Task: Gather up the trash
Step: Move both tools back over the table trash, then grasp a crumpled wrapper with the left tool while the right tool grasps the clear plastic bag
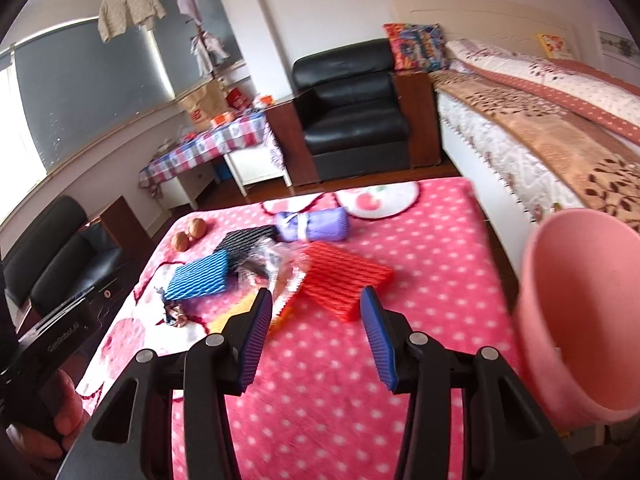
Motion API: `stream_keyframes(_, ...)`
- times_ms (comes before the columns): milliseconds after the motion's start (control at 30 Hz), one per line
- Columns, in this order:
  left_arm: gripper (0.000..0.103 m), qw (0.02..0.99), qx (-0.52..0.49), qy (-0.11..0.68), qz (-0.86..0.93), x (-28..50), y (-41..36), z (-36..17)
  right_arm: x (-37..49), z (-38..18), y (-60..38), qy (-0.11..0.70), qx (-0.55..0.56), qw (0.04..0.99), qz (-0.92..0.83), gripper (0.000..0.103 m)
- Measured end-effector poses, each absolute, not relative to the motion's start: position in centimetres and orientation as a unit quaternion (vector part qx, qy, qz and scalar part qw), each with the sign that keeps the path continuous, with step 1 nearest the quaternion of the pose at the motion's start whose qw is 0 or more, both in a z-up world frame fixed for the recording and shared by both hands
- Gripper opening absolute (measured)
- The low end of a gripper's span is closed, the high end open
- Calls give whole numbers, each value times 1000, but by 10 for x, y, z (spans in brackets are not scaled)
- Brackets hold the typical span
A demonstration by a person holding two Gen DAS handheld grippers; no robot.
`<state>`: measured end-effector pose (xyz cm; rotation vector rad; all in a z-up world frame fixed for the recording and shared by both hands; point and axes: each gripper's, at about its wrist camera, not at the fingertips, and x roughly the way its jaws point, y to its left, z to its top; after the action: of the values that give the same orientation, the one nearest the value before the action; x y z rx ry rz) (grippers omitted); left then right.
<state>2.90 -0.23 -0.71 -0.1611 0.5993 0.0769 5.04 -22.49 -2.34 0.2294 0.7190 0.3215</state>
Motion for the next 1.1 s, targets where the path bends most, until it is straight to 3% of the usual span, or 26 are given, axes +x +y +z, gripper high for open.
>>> stream_keyframes(267, 38, 926, -131, 348, 68, 38, 44, -34, 70, -37, -201, 364, 103, 906, 188, 47)
stream_keyframes(733, 38, 901, -128, 401, 100, 72, 49, -70, 86, -55, -204, 385, 109, 895, 198, 50)
stream_keyframes(800, 31, 901, -130, 402, 98, 72, 49, -71, 87, -57, -203, 388, 109, 893, 198, 50)
stream_keyframes(867, 12, 900, -134, 404, 96, 72, 51, -72, 87, -59, -201, 391, 109, 892, 198, 51)
stream_keyframes(967, 3, 900, -135, 402, 96, 71, 53, -71, 87, -60, -197, 392, 103, 892, 200, 51)
stream_keyframes(1100, 1, 903, -136, 395, 98, 64, 57, -64, 87, -59, -193, 395, 98, 891, 202, 51)
